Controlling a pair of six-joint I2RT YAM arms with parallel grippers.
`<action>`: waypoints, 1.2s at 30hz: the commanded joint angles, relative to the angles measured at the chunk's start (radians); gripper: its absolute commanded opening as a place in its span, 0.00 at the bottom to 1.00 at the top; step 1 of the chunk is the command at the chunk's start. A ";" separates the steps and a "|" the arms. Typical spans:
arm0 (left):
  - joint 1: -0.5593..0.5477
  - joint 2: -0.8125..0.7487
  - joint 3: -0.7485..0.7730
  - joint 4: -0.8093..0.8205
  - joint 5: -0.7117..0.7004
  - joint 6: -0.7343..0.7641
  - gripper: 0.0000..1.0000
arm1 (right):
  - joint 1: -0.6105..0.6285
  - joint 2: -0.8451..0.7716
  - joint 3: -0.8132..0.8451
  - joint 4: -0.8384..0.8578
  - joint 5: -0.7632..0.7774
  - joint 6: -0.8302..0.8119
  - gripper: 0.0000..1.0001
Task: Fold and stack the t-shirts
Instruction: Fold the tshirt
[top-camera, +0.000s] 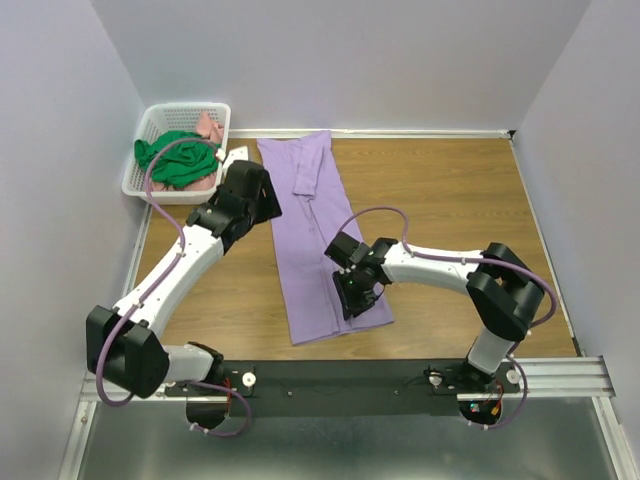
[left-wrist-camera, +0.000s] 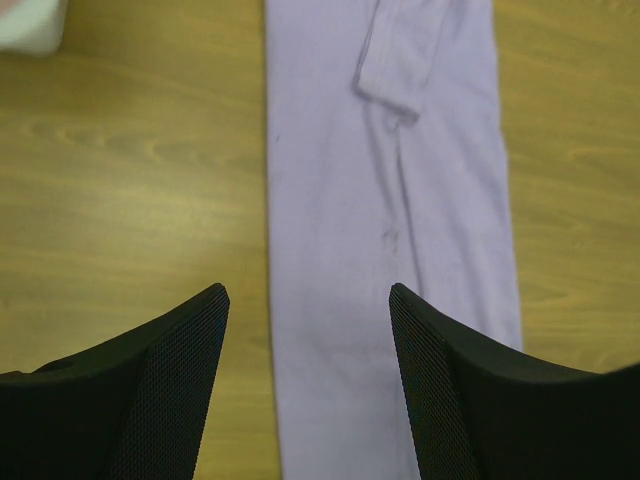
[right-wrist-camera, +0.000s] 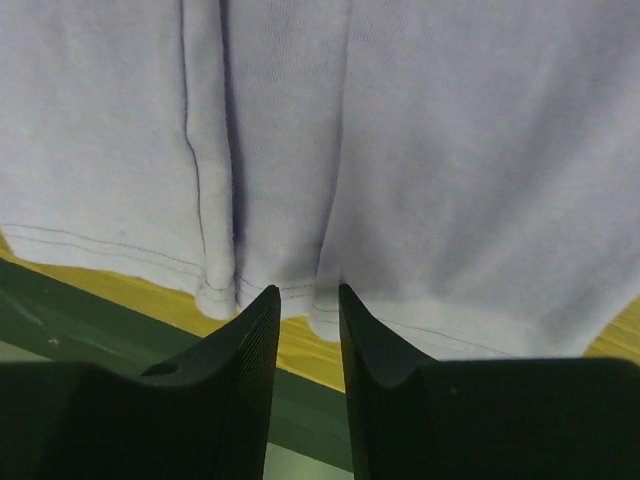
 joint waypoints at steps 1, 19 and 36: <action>-0.047 -0.098 -0.133 -0.035 0.003 -0.081 0.74 | 0.024 0.031 -0.010 0.013 0.052 0.053 0.36; -0.207 -0.182 -0.348 -0.087 0.086 -0.225 0.74 | 0.034 -0.011 0.007 -0.025 0.046 0.084 0.01; -0.259 -0.133 -0.420 -0.098 0.167 -0.237 0.74 | 0.034 0.002 0.022 -0.036 -0.088 0.058 0.01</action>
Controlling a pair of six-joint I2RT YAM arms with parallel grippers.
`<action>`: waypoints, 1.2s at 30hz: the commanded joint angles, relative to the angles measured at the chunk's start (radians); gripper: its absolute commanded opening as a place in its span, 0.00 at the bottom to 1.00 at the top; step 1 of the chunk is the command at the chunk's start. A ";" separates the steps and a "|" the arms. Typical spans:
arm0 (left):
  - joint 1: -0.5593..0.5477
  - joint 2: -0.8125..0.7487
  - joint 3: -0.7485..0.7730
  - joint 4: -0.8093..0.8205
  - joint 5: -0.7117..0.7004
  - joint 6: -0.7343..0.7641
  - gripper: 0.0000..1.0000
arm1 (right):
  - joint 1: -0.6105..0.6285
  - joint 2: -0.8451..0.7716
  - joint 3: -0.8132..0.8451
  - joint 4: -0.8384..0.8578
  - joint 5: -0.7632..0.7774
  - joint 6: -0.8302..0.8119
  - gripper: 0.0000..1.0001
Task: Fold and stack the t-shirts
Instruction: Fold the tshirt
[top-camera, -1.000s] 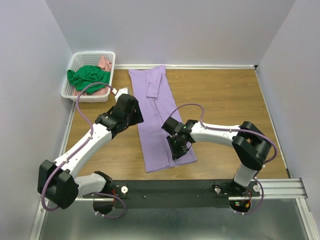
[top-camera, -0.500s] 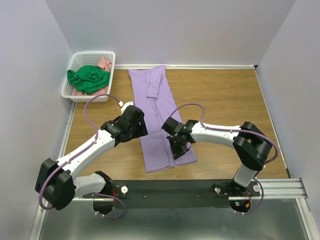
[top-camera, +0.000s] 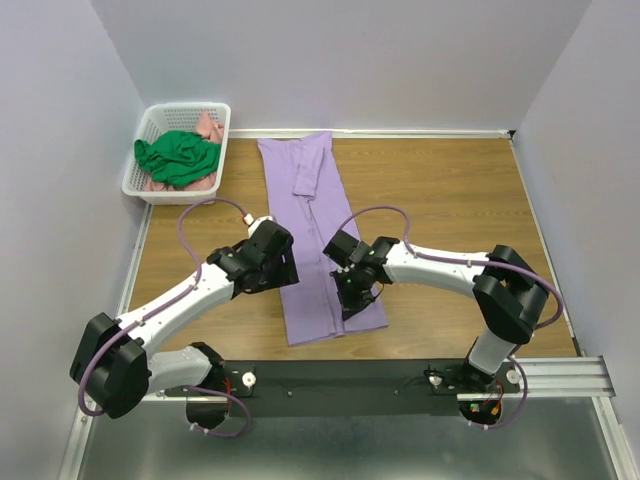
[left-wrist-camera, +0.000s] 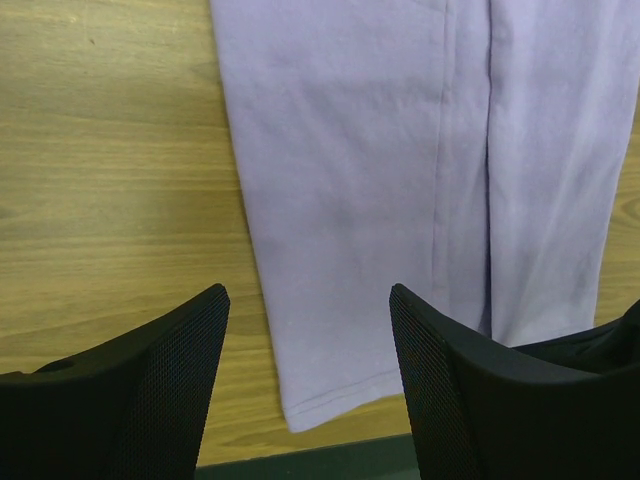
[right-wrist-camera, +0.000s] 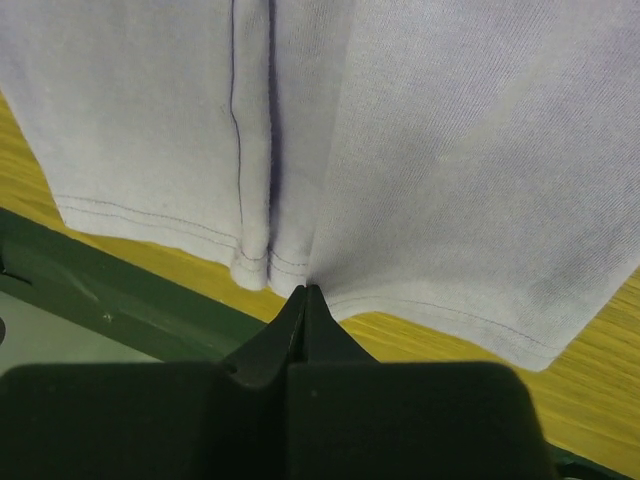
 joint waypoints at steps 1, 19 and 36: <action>-0.019 0.030 -0.029 0.001 0.044 -0.014 0.74 | 0.011 0.024 -0.009 -0.015 -0.043 -0.014 0.01; -0.113 0.012 -0.111 -0.010 0.107 -0.152 0.73 | 0.010 -0.045 -0.054 0.060 -0.060 -0.031 0.36; -0.242 0.007 -0.138 -0.165 0.118 -0.326 0.71 | -0.185 -0.261 -0.285 -0.064 0.202 -0.041 0.68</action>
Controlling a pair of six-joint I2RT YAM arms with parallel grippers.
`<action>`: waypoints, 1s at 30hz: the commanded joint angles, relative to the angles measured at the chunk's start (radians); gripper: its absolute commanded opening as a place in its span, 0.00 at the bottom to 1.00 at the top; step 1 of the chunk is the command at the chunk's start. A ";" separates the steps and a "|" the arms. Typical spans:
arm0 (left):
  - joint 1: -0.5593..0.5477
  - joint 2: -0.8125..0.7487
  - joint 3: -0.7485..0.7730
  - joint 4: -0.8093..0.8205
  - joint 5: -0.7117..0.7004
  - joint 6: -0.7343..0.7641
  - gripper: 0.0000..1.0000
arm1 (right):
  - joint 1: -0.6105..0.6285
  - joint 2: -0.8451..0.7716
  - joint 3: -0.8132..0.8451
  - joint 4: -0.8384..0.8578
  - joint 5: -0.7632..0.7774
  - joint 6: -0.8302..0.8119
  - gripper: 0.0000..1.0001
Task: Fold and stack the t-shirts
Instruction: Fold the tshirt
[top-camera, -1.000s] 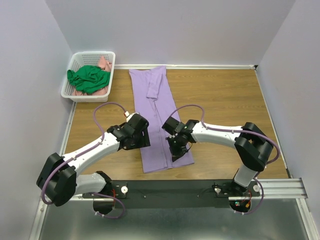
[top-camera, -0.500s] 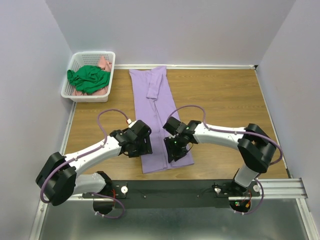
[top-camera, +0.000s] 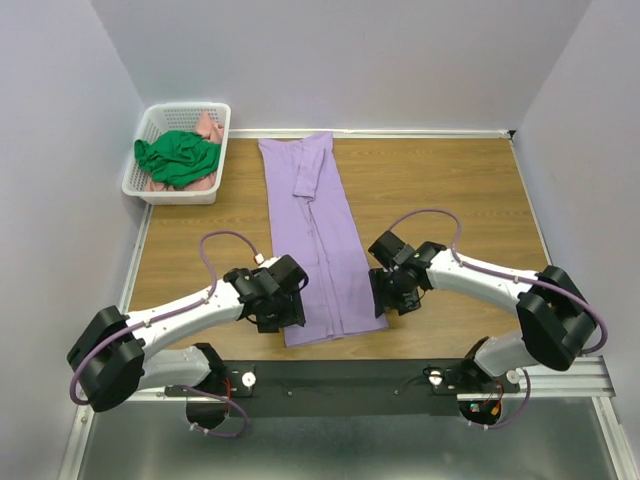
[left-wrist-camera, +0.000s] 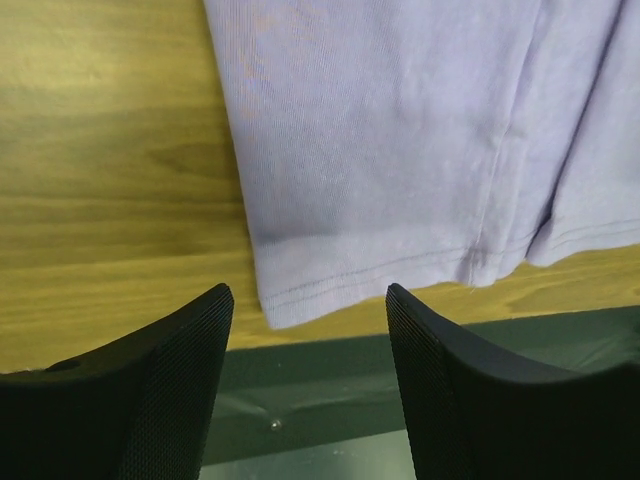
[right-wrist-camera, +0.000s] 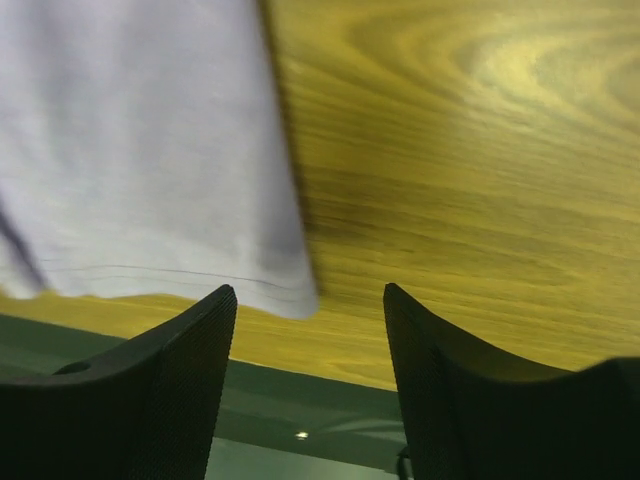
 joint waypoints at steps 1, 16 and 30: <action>-0.029 0.011 -0.016 -0.049 0.006 -0.074 0.70 | 0.003 -0.008 -0.051 -0.005 0.049 -0.009 0.66; -0.071 0.093 -0.035 0.010 0.015 -0.109 0.67 | 0.003 0.024 -0.109 0.090 -0.059 -0.019 0.55; -0.097 0.155 -0.039 0.024 0.020 -0.135 0.63 | 0.003 0.081 -0.132 0.090 -0.079 -0.049 0.12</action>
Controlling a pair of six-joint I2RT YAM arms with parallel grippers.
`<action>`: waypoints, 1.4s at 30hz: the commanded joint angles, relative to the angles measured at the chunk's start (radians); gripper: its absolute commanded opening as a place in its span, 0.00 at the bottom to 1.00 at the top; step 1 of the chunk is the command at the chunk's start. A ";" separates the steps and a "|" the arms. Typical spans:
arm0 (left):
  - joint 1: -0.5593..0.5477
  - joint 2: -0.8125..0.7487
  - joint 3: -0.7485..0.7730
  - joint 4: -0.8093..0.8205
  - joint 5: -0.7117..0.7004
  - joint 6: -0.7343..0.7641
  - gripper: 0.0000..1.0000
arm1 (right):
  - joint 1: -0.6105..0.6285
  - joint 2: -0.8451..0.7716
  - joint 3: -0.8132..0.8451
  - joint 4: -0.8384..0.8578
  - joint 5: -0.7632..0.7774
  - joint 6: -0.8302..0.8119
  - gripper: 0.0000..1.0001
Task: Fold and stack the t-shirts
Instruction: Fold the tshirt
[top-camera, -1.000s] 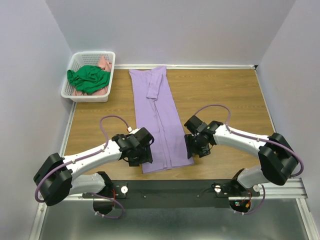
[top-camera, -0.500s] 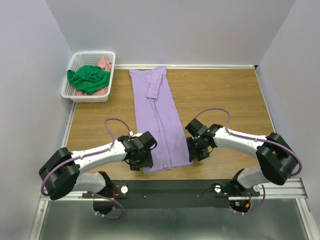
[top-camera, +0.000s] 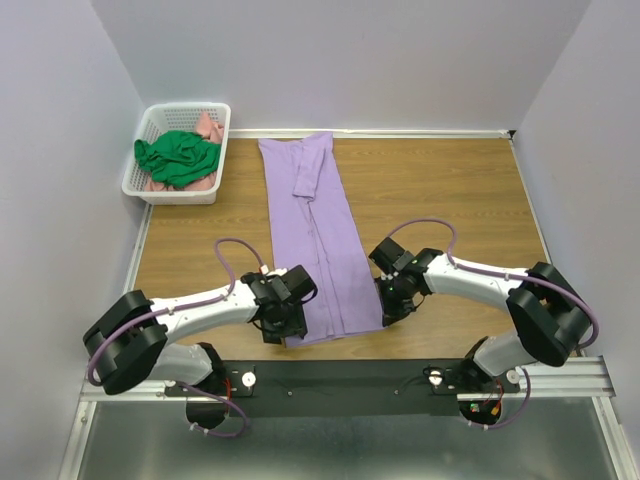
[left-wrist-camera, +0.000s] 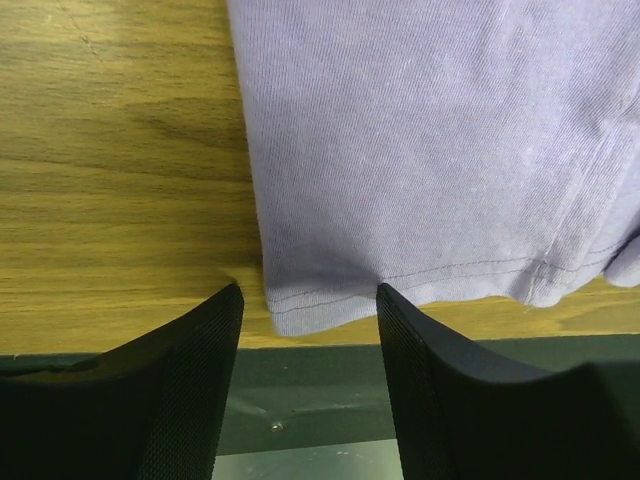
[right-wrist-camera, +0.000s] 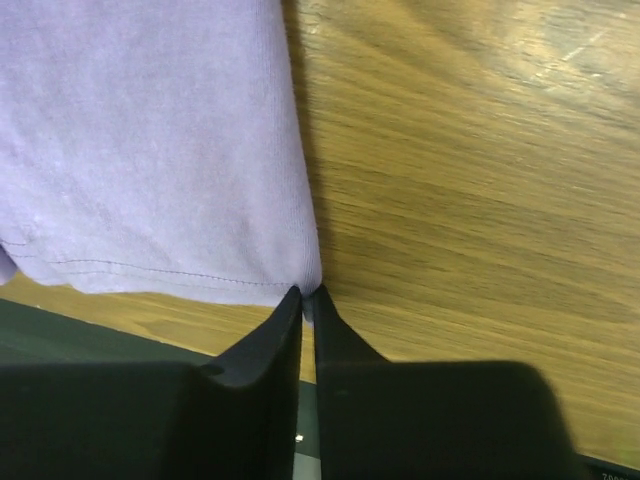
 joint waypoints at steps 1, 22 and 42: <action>-0.021 0.044 -0.011 0.009 0.008 -0.033 0.63 | 0.003 0.050 -0.035 0.011 0.008 -0.019 0.10; -0.038 0.058 0.052 -0.094 -0.108 -0.141 0.56 | 0.003 0.059 -0.050 0.027 -0.010 -0.053 0.04; -0.101 0.161 0.078 -0.123 -0.047 -0.089 0.00 | 0.004 0.035 -0.076 -0.022 -0.053 -0.048 0.00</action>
